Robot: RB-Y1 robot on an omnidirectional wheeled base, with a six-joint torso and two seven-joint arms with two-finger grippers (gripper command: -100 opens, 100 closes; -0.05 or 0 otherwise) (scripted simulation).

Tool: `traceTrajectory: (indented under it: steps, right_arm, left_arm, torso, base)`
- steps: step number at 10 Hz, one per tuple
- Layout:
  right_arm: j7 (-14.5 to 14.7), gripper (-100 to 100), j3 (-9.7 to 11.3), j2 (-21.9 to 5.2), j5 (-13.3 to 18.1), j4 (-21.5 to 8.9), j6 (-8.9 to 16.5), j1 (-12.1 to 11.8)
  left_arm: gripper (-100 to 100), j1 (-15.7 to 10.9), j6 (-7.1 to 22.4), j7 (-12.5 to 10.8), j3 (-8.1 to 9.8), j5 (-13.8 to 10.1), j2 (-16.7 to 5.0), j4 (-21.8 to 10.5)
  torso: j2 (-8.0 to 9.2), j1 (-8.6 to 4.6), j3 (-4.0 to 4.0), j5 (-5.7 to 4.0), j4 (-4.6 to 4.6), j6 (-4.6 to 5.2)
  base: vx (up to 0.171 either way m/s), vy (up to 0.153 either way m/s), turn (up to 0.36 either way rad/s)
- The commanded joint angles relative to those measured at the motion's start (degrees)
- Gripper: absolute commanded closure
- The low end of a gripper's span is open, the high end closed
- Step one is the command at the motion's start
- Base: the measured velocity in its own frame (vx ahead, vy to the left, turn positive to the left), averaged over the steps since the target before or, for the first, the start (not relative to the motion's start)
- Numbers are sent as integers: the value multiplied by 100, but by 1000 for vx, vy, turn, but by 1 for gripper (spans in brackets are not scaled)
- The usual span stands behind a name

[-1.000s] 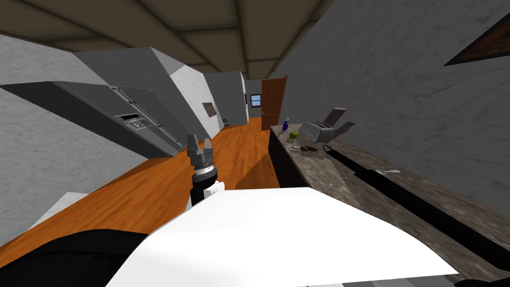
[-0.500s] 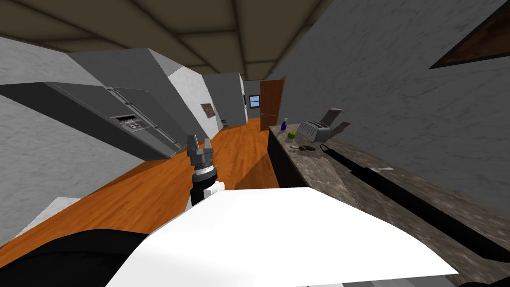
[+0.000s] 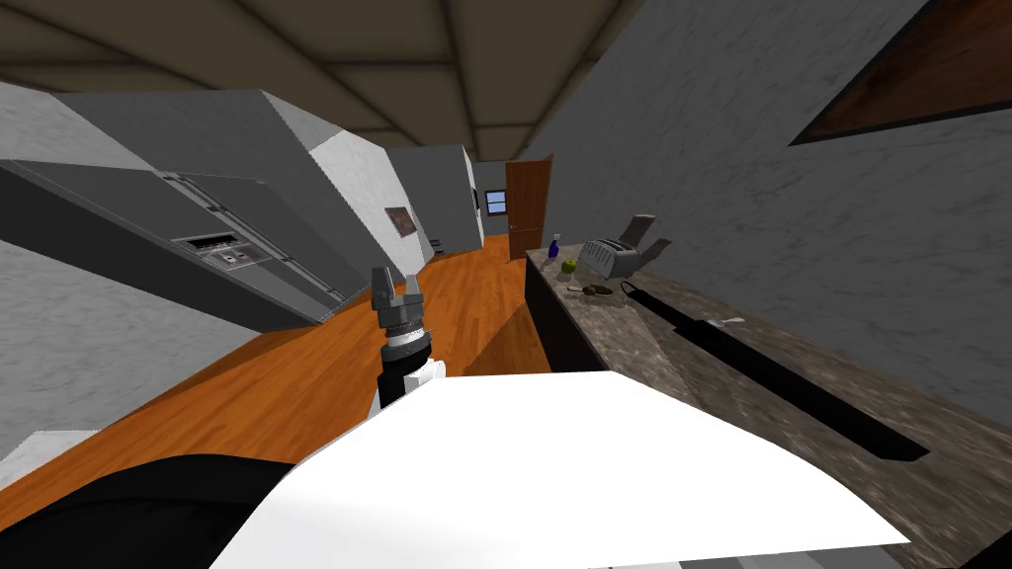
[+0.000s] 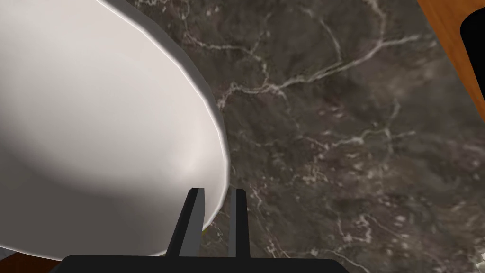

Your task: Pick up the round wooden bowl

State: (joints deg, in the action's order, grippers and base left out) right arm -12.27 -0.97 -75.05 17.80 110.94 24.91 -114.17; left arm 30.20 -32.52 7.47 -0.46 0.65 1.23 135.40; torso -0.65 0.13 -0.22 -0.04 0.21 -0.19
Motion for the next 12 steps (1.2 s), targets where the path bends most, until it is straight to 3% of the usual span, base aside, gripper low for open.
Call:
traceTrajectory:
  steps: [1,2,3,5,8,9,10,12]
  right_arm:
    - [-11,100,-41,-54,-32,236,-8,-35]
    - [-276,100,-266,-303,253,482,347,-291]
    - [-395,100,-266,-443,253,620,461,-380]
    - [-431,100,-266,-757,253,938,755,-392]
    - [-431,100,-266,-798,253,1325,771,-392]
    - [-720,100,-491,-1101,516,1517,1041,-631]
    - [-851,100,-491,-1308,537,1703,1168,-748]
    - [-851,100,-491,-1542,537,2027,1478,-748]
  left_arm:
    - [0,0,0,0,0,0,0,0]
    - [0,0,0,0,0,0,0,0]
    - [0,1,0,0,1,0,0,0]
    - [0,0,0,0,0,0,0,0]
    - [0,0,0,0,0,0,0,0]
    - [0,0,0,0,0,0,0,0]
    - [0,1,0,0,1,0,0,0]
    - [0,-1,0,0,0,0,0,0]
  torso:
    - [0,0,0,0,0,0]
    - [-1,2,-1,1,-1,-1]
    - [7,-10,1,5,-4,11]
    - [12,-6,5,4,-2,1]
    - [-7,2,-6,5,-6,-6]
    - [-7,6,-7,8,-8,-5]
    - [1,-7,-4,9,-9,8]
    - [6,2,0,7,-5,-7]
  base:
    - [3,0,-18]
    - [-7,-39,-341]
    - [-16,-51,-403]
    - [-8,-14,-96]
    - [2,1,17]
    - [-6,-52,-390]
    - [-4,-57,-515]
    - [-8,-6,-9]
